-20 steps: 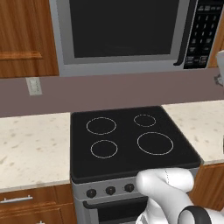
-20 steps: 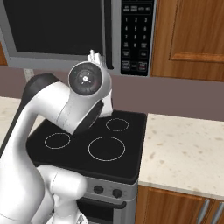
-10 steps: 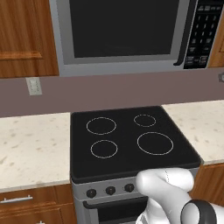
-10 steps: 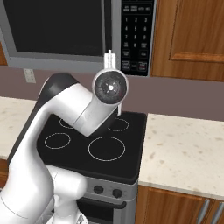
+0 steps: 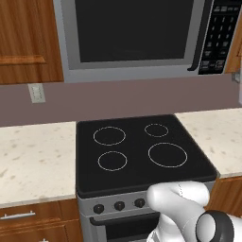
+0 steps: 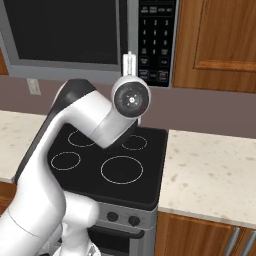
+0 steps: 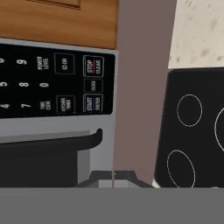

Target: Transport the fish from the fridge to the microwave and turn on the microwave.

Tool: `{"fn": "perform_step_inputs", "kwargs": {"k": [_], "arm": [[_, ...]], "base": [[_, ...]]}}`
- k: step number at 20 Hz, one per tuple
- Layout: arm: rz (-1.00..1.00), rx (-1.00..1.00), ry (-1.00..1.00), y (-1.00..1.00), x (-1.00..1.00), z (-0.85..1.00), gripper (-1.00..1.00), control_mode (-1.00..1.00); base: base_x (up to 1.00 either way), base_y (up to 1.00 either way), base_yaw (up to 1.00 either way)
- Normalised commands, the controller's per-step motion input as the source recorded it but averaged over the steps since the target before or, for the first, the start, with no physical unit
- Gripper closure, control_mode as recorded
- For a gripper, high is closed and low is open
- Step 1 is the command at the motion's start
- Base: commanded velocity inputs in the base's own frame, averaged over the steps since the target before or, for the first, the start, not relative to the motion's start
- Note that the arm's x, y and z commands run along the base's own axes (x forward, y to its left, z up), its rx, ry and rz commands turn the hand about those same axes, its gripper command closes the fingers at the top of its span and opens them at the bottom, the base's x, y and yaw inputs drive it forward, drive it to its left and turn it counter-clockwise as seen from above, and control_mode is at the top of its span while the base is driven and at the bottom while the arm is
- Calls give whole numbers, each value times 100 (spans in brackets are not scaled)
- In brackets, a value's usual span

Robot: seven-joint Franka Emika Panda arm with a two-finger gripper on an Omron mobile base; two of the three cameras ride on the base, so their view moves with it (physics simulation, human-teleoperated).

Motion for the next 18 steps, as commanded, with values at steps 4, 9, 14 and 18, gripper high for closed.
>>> {"fn": "perform_step_inputs", "kwargs": {"k": [4,9,14,18], "arm": [[0,0,0,6,24,0,100,-100],[0,0,-2,1,29,6,100,-100],[0,1,-3,0,30,9,100,-100],[0,3,-1,0,33,1,100,-100]], "base": [[0,0,0],[0,0,0],[0,0,0],[0,0,0]]}}
